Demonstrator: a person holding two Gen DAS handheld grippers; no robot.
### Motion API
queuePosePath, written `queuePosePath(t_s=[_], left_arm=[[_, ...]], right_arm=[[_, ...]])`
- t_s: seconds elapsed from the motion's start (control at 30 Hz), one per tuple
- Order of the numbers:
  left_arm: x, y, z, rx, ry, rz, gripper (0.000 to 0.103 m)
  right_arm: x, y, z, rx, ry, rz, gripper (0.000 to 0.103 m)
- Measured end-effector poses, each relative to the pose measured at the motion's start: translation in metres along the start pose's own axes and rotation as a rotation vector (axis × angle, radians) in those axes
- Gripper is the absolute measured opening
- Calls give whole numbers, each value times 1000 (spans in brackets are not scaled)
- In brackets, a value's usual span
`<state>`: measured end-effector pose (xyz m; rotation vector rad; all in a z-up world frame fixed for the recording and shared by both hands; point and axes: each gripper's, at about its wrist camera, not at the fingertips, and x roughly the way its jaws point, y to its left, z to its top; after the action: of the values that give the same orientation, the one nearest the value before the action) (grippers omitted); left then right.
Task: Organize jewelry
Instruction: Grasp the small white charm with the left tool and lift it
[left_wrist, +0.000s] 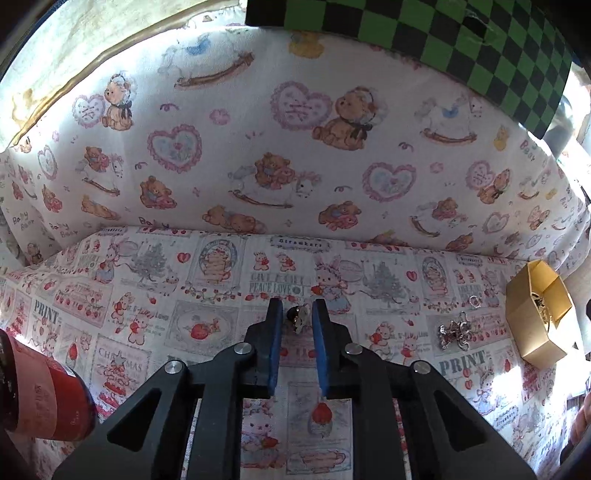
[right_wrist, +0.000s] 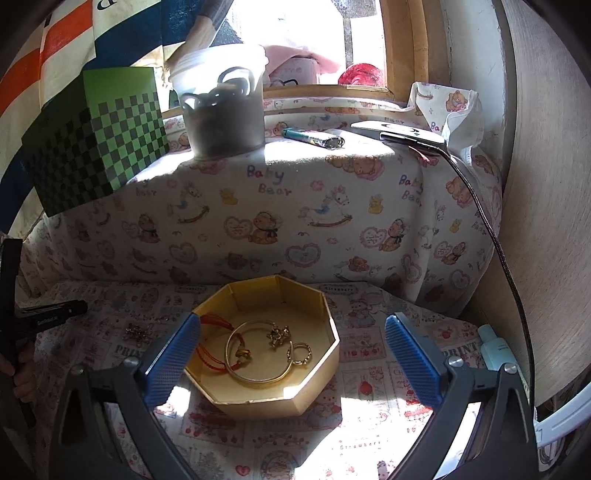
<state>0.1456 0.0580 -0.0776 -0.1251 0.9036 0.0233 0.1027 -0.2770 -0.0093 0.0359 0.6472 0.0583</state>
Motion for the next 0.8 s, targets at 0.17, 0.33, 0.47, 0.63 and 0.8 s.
queuePosePath(t_s=[0.17,0.33,0.47,0.63,0.8], left_arm=[[-4,-12,-1,29,-23,20,5],[-38,-13,1,15,-94,-51,4],[-70,-19,1,34,-176,-91,4],[-99,-28,-2,48,-272,-119,4],[-92,-27,-1,12,-252,-159,4]], right_arm=[[-1,-4,1,15,-4,8,100],[-3,-6,2,38,1,27,100],[-18,-1,4,36,-22,48,100],[-51,22,13,62,-79,131,98],[-39,73,33,-28,-3,221,81]])
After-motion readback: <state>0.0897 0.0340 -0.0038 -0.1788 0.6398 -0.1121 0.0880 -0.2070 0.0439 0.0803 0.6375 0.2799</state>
